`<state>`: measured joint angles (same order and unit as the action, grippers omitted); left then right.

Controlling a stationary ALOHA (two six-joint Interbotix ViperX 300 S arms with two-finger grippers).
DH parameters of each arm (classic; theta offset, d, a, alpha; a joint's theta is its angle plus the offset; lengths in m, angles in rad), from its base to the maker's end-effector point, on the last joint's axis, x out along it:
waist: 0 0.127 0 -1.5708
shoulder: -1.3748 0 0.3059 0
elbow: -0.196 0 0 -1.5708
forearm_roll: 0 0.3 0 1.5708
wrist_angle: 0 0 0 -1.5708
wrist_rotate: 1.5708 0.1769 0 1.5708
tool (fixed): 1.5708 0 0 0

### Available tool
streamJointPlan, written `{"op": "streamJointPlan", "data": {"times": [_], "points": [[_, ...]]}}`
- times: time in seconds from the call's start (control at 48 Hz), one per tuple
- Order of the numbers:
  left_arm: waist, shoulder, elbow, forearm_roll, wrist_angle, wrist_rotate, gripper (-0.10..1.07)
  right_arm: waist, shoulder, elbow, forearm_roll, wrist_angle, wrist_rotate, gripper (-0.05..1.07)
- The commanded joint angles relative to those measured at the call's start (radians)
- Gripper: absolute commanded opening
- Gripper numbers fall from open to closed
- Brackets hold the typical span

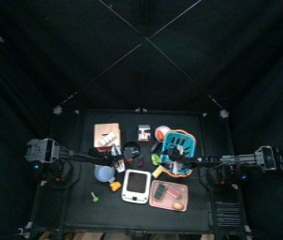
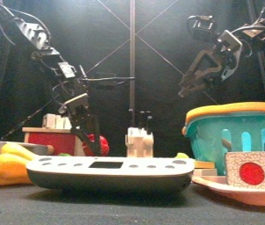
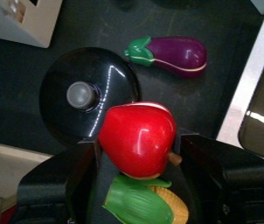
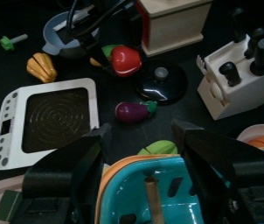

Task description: Place apple in basket

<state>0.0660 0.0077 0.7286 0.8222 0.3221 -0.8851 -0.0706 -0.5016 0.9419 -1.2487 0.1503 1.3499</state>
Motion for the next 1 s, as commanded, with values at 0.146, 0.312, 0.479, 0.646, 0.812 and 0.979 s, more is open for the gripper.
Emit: {"op": "streamJointPlan", "data": {"times": [0.146, 0.312, 0.479, 0.646, 0.812, 0.979], "points": [[-0.028, -0.048, -0.078, 0.008, -0.006, 0.002, 0.80, -0.009, -0.041, 0.011, 0.006, 0.038, 0.000, 0.91], [-0.028, -0.060, -0.178, 0.014, 0.000, 0.000, 0.80, -0.009, -0.144, 0.061, 0.046, 0.097, 0.000, 0.91], [-0.021, -0.028, -0.295, 0.015, 0.002, 0.000, 0.80, -0.009, -0.272, 0.129, 0.092, 0.109, 0.000, 0.91], [0.008, 0.044, -0.426, 0.015, -0.006, 0.000, 0.80, -0.012, -0.348, 0.184, 0.117, 0.109, 0.000, 0.91], [0.051, 0.138, -0.588, 0.018, -0.023, 0.000, 0.79, -0.014, -0.367, 0.213, 0.124, 0.109, 0.000, 0.91], [0.083, 0.249, -0.742, 0.015, -0.023, 0.002, 0.79, -0.014, -0.365, 0.219, 0.135, 0.107, -0.009, 0.91]]}}
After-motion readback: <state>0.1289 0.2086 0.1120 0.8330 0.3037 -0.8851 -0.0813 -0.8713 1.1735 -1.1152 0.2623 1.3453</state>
